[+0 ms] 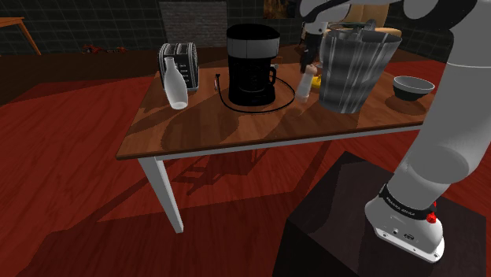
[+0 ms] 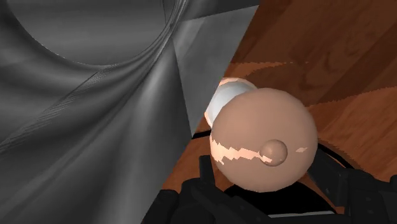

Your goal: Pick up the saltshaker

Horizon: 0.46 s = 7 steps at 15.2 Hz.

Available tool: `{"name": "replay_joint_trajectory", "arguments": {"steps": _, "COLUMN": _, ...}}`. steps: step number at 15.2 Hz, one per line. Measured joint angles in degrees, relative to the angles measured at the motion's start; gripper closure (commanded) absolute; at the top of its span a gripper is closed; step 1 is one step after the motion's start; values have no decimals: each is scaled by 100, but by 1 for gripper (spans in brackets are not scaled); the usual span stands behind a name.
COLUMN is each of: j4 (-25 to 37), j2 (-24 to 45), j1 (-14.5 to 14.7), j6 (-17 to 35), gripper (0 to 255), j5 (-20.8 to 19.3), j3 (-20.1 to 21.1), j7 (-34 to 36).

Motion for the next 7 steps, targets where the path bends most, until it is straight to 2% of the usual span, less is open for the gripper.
{"name": "replay_joint_trajectory", "arguments": {"steps": 7, "j4": 438, "j2": -42, "j1": -16, "j6": -476, "gripper": 255, "j5": -30, "j3": -17, "j7": 20}}
